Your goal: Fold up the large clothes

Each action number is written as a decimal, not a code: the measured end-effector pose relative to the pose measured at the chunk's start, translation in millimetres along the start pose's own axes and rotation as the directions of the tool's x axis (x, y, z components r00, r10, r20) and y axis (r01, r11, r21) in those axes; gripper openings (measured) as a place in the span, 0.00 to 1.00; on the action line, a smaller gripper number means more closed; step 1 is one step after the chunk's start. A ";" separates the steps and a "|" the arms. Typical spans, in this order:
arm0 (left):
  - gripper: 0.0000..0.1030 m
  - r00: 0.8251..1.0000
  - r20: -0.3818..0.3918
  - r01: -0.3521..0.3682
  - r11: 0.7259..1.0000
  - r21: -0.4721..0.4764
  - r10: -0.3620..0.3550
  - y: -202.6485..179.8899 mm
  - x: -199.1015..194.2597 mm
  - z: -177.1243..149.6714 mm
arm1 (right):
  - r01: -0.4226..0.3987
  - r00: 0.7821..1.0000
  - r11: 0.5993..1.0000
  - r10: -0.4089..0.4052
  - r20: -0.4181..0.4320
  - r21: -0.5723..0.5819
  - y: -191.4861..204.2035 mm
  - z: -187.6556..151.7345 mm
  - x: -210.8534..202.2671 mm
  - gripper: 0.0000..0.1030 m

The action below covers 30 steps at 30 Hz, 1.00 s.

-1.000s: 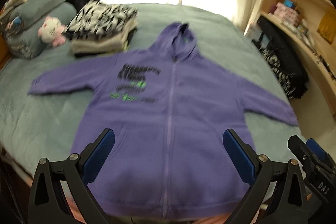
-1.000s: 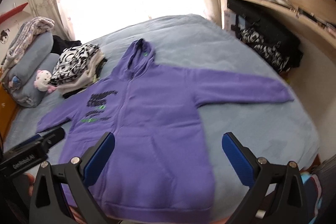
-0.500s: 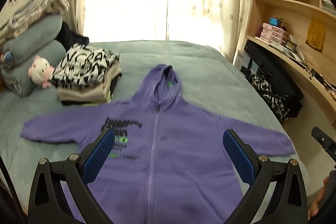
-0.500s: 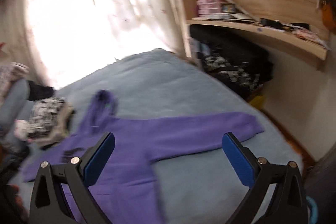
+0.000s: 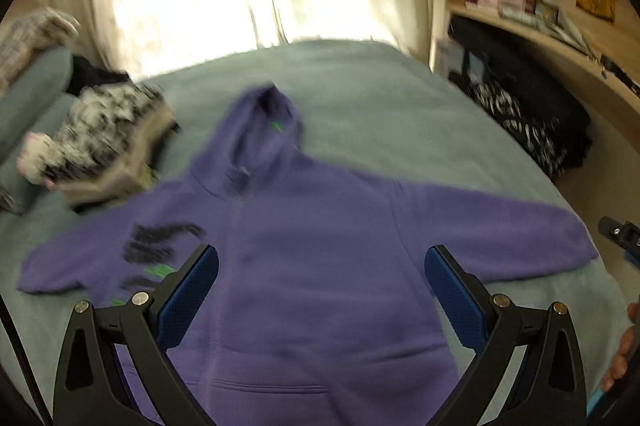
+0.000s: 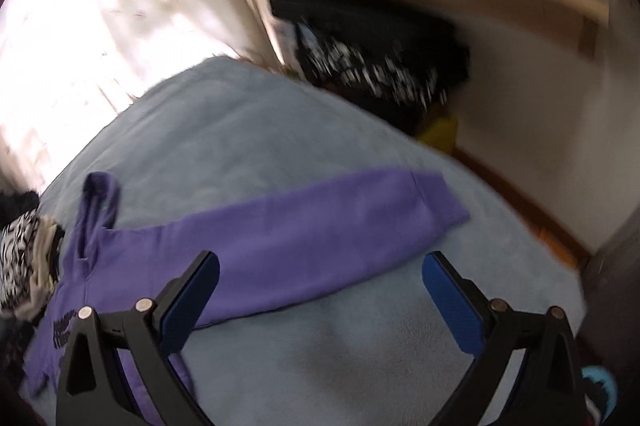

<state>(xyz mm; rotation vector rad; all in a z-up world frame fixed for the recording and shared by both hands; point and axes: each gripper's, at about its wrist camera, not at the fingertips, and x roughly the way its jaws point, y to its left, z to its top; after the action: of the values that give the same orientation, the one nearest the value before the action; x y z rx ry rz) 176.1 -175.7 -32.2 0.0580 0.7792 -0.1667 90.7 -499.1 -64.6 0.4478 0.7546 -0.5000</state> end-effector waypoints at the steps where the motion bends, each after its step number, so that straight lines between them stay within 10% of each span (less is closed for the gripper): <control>1: 0.99 1.000 -0.026 0.016 1.000 -0.011 -0.016 -3.5 14.5 -2.6 | 0.005 1.000 1.000 -0.004 -0.026 0.022 -8.5 -1.7 12.4 0.90; 8: 0.99 0.989 -0.147 0.005 0.997 -0.071 -0.016 -11.2 94.3 -28.1 | 0.014 0.981 0.976 0.029 -0.194 0.216 -68.9 -30.7 87.9 0.80; 15: 0.99 0.990 -0.131 -0.053 0.998 -0.031 0.049 -21.0 125.0 -32.5 | -0.007 0.985 0.953 0.059 -0.162 0.304 -80.4 -28.0 100.0 0.78; 21: 0.99 0.983 -0.182 -0.037 0.998 -0.049 0.027 -22.3 138.1 -26.5 | 0.047 0.985 0.941 0.012 -0.171 0.336 -81.7 -12.2 119.7 0.20; 26: 0.98 0.981 -0.196 -0.016 0.998 -0.066 0.002 -9.9 128.1 -26.8 | 0.068 0.998 0.975 -0.064 -0.028 0.211 -46.3 5.1 87.5 0.10; 30: 0.98 0.982 -0.191 -0.035 0.993 -0.109 0.014 17.4 113.5 -30.6 | -0.056 0.983 0.998 0.055 0.176 -0.004 23.3 19.8 29.3 0.08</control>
<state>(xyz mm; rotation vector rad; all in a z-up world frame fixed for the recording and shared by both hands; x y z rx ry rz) 237.1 -169.6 -134.0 -0.0229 0.9769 -0.0948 132.9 -499.3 -68.6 0.4185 0.5702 -0.4810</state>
